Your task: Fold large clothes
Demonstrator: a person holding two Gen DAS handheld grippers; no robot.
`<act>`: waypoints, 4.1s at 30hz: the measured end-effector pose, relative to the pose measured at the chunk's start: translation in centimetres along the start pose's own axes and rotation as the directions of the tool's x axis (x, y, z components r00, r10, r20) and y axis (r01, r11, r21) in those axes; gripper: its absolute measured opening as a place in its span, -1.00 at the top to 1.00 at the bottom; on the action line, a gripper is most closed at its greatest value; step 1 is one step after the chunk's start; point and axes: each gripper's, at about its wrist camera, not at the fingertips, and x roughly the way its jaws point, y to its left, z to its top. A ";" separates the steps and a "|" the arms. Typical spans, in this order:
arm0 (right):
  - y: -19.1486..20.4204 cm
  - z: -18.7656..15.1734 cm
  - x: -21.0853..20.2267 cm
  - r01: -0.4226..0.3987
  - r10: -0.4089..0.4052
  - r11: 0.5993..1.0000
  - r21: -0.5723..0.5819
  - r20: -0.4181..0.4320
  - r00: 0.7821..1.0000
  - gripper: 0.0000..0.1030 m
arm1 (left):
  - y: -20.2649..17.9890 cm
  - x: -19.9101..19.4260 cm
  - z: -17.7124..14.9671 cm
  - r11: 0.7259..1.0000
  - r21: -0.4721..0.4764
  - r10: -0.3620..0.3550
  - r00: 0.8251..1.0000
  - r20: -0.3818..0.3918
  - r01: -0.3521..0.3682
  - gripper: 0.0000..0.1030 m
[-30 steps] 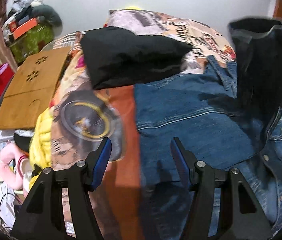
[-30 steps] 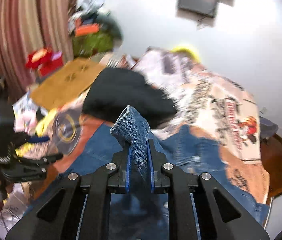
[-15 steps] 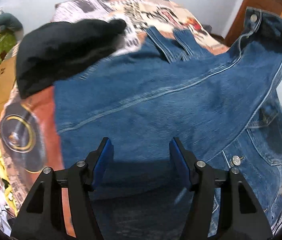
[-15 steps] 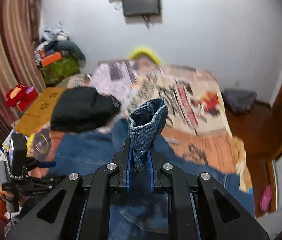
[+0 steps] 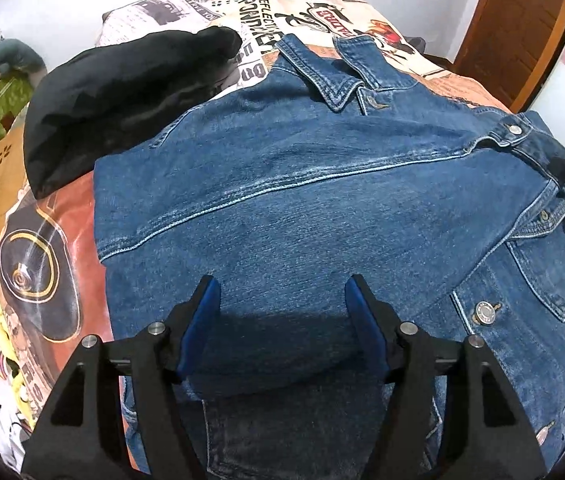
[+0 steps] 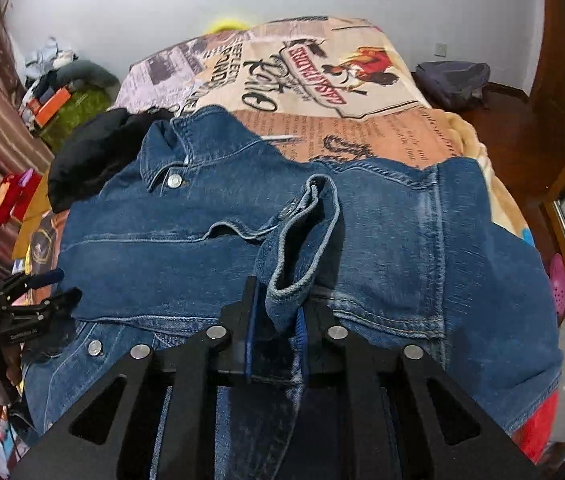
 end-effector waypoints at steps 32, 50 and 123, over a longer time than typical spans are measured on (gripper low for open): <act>-18.4 -7.6 -8.8 0.137 -0.159 0.869 0.476 0.007 0.987 -0.14 | -12.7 -4.4 6.9 0.986 0.158 -0.082 0.982 0.172 0.054 -0.35; -22.6 -8.3 -2.9 0.036 -0.106 0.725 0.688 0.060 0.993 0.23 | -12.7 -2.1 6.4 0.989 0.138 -0.068 0.990 0.123 0.051 -0.35; -14.0 -4.1 -6.6 -0.079 0.001 0.805 0.588 0.132 0.991 -0.06 | -12.1 -3.8 4.0 0.980 0.195 -0.063 0.986 0.156 0.031 -0.35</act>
